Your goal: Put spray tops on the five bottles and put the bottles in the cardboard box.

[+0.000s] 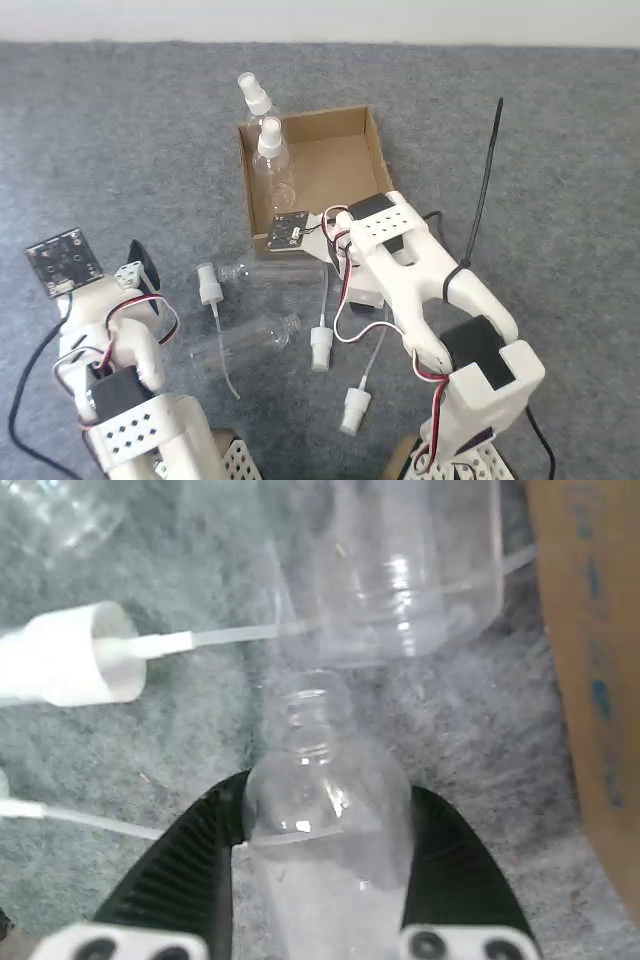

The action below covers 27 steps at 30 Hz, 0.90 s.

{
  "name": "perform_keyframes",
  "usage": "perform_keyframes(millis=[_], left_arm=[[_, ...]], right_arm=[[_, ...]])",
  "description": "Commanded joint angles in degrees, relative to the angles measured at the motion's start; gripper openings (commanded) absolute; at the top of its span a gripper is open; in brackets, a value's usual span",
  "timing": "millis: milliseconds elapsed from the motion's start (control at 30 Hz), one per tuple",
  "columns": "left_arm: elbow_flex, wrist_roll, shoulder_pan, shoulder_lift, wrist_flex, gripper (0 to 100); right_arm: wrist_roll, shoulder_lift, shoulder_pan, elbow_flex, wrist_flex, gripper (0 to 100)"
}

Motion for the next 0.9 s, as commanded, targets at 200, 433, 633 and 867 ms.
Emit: perform_keyframes(millis=[200,433,633,867], left_arm=[[-0.84,0.09,-0.09,-0.79,-2.02,19],[-0.75,0.09,0.0,-0.79,-2.02,19],[-0.75,0.09,0.0,-0.79,-2.02,19],[-0.75,0.09,0.0,-0.79,-2.02,19]], right_arm=[[-0.09,-10.68,0.66,-3.25,4.09,6.5],[-8.53,-19.12,0.66,-3.25,8.92,6.5],[-16.44,-25.36,1.27,-3.08,12.7,6.5],[-27.43,-26.68,12.09,-2.9,13.67,6.5]])
